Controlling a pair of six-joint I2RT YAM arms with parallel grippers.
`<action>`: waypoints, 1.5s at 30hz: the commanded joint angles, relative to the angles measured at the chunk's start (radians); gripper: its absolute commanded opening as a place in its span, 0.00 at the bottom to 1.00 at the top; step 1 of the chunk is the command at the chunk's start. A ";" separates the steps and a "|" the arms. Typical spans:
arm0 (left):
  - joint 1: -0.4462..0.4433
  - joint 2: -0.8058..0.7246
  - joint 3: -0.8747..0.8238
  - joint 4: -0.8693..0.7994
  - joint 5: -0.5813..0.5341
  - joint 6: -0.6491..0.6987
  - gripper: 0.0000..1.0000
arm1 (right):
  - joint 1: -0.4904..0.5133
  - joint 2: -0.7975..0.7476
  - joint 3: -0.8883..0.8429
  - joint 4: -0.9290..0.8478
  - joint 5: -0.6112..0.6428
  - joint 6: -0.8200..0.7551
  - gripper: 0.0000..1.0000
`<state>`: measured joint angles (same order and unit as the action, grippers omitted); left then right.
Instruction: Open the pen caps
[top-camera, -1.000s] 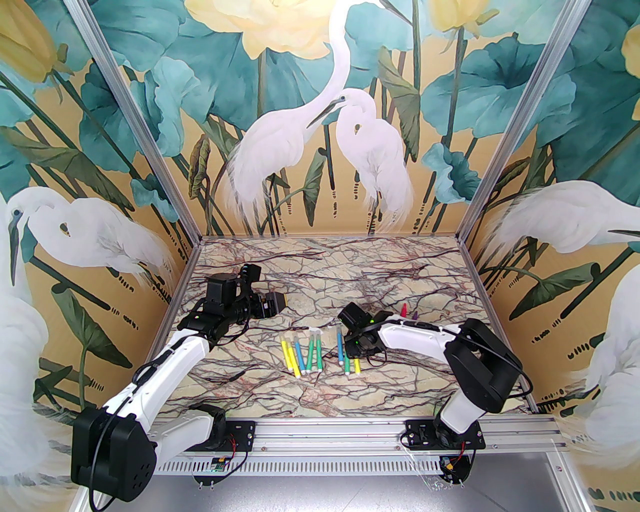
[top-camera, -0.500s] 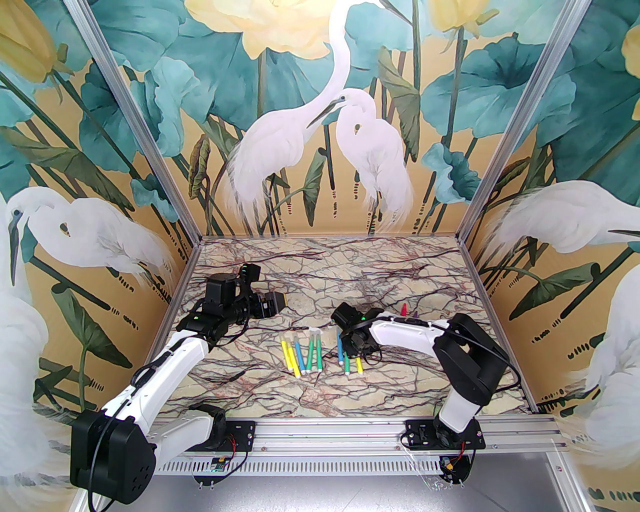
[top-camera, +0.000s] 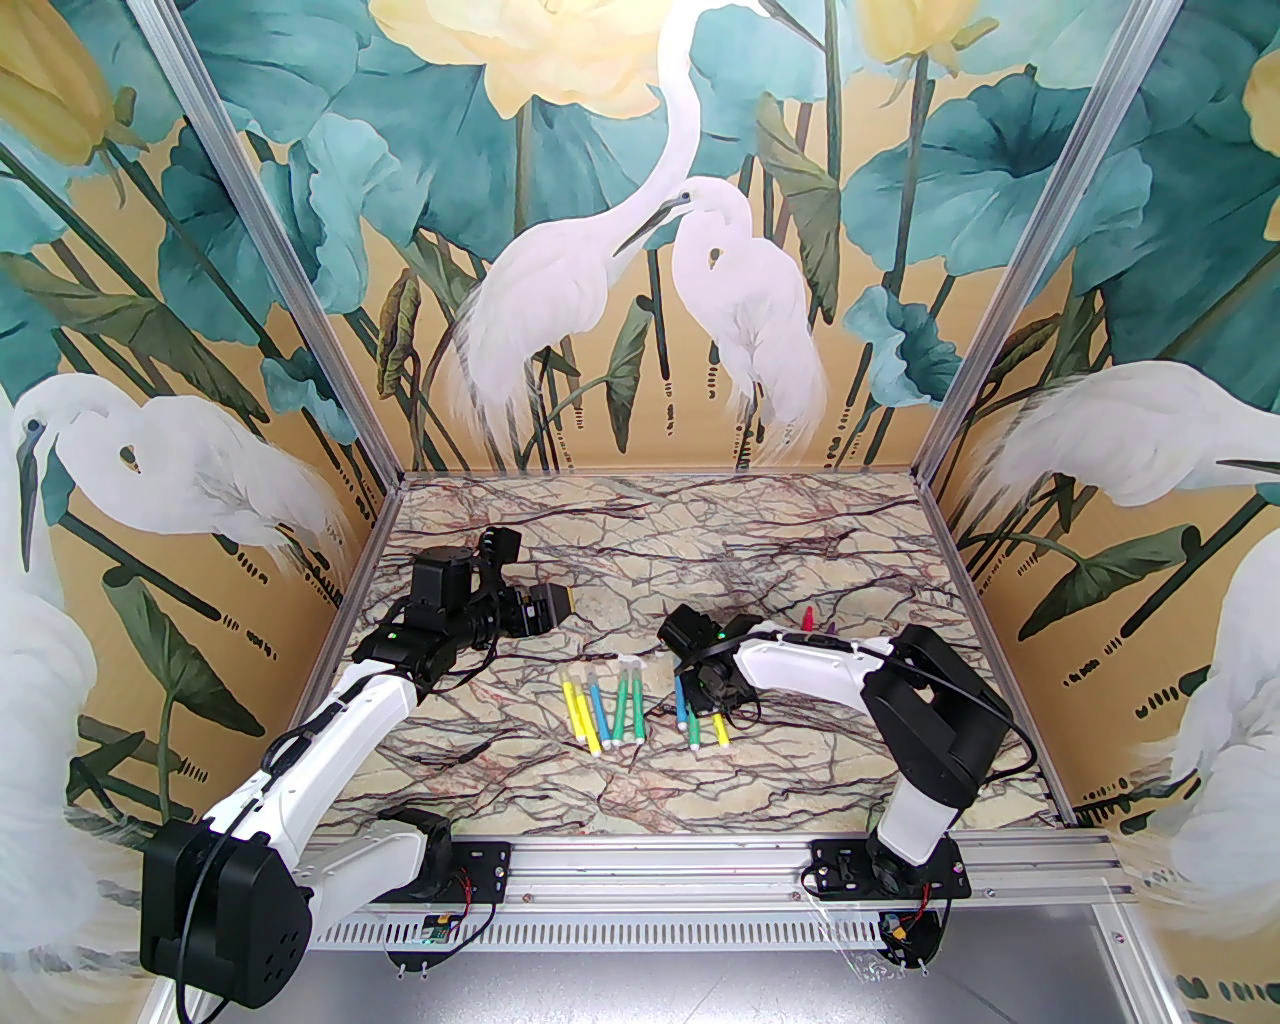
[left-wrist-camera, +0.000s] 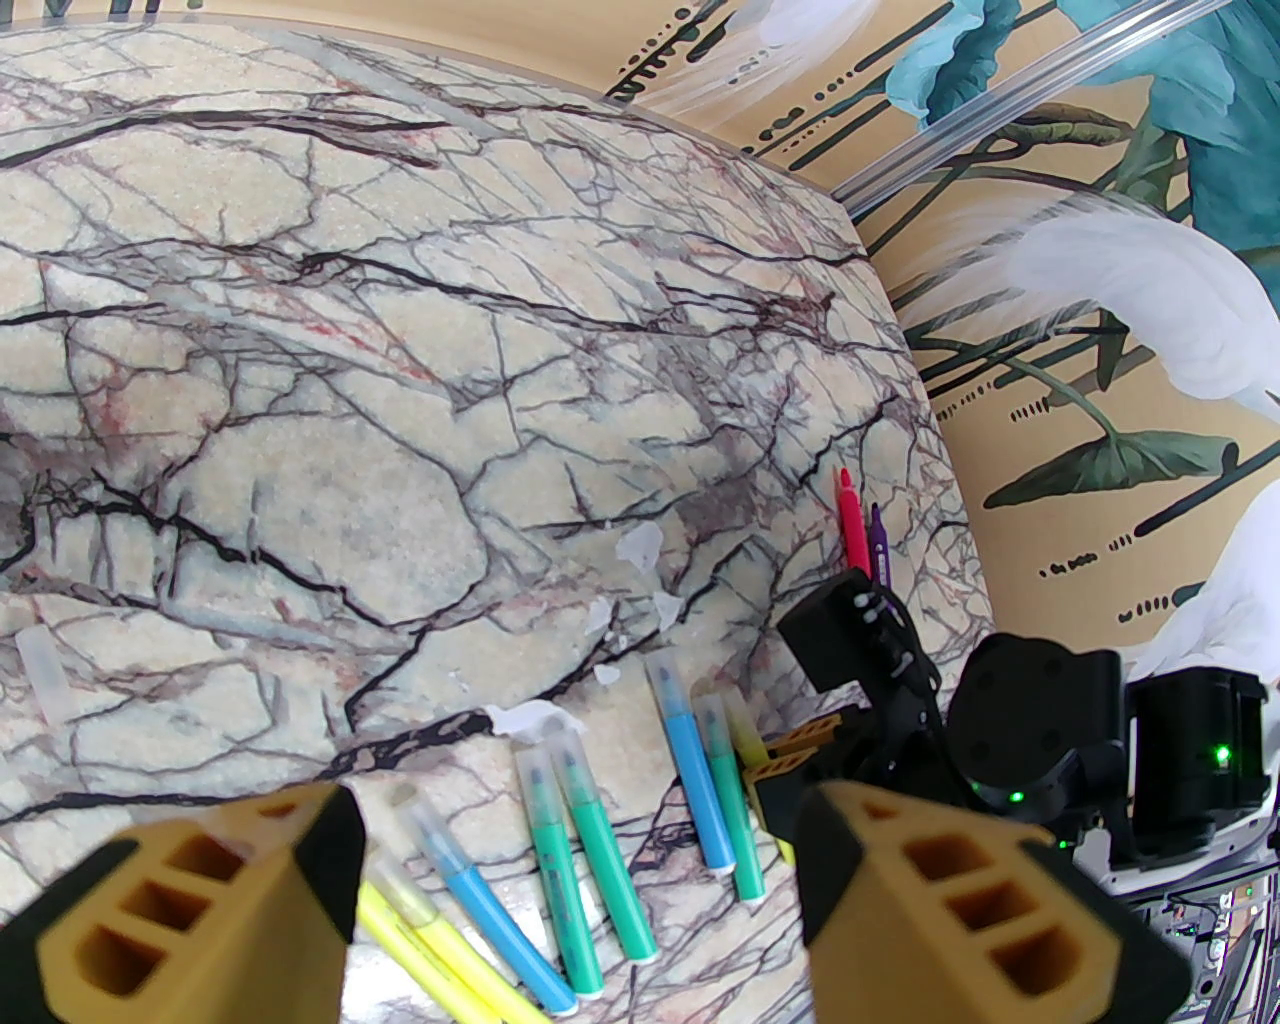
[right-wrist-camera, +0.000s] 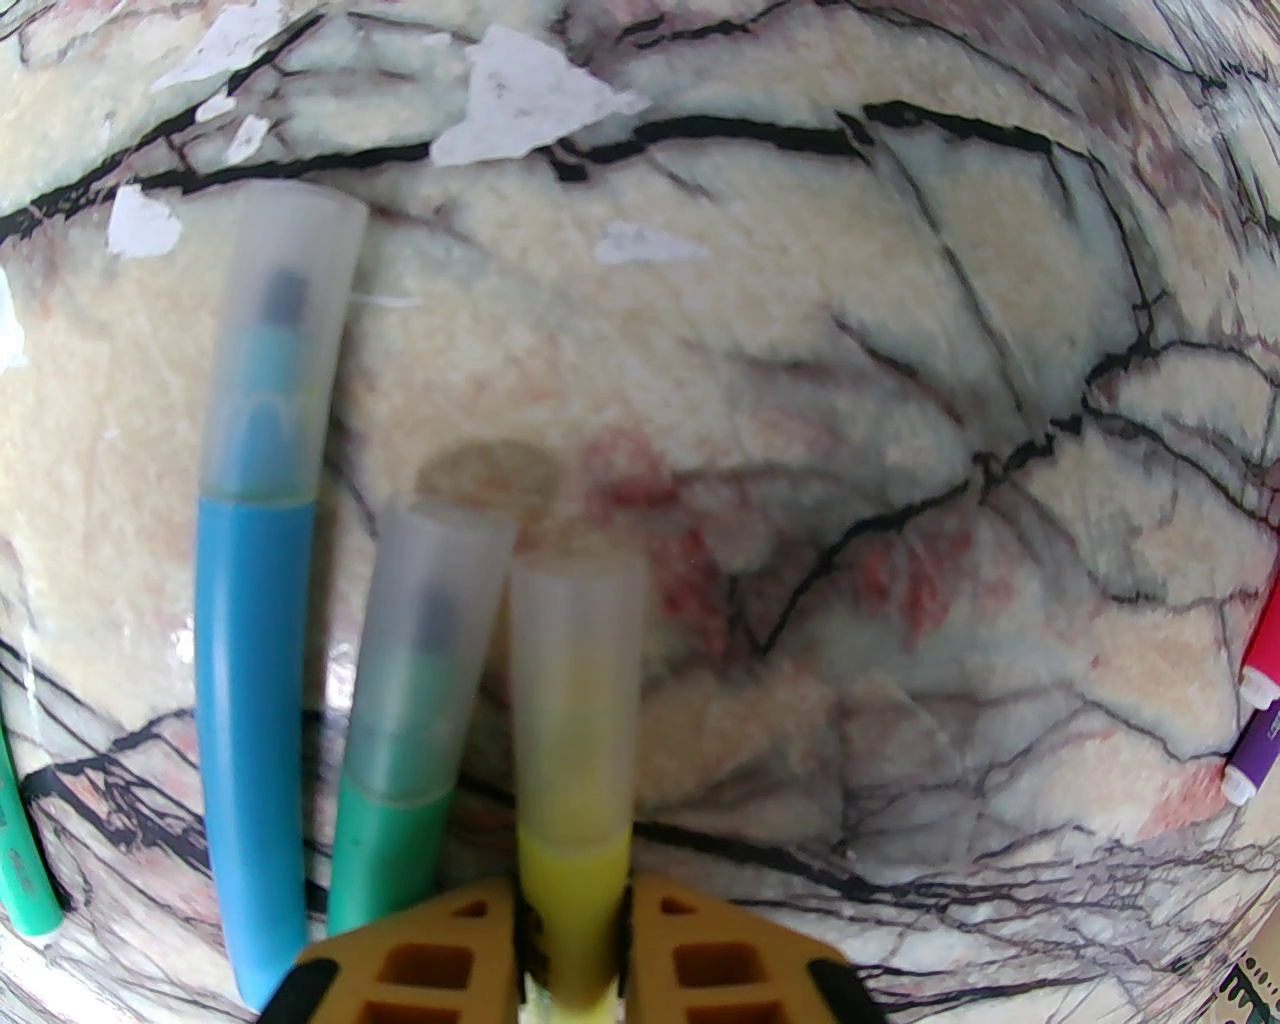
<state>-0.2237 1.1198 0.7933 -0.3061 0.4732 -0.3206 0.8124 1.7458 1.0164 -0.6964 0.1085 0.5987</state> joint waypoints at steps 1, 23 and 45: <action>-0.006 -0.003 -0.005 -0.006 -0.023 0.010 0.76 | 0.002 -0.030 -0.008 0.001 0.041 -0.013 0.16; -0.066 0.030 0.028 0.016 0.095 -0.001 0.74 | -0.031 -0.394 -0.174 0.266 -0.152 -0.142 0.12; -0.198 0.099 0.063 0.209 0.354 -0.075 0.75 | -0.019 -0.543 -0.224 0.481 -0.415 -0.265 0.11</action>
<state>-0.4088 1.2095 0.8333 -0.1619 0.7528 -0.3737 0.7849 1.2209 0.8009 -0.2604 -0.2604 0.3614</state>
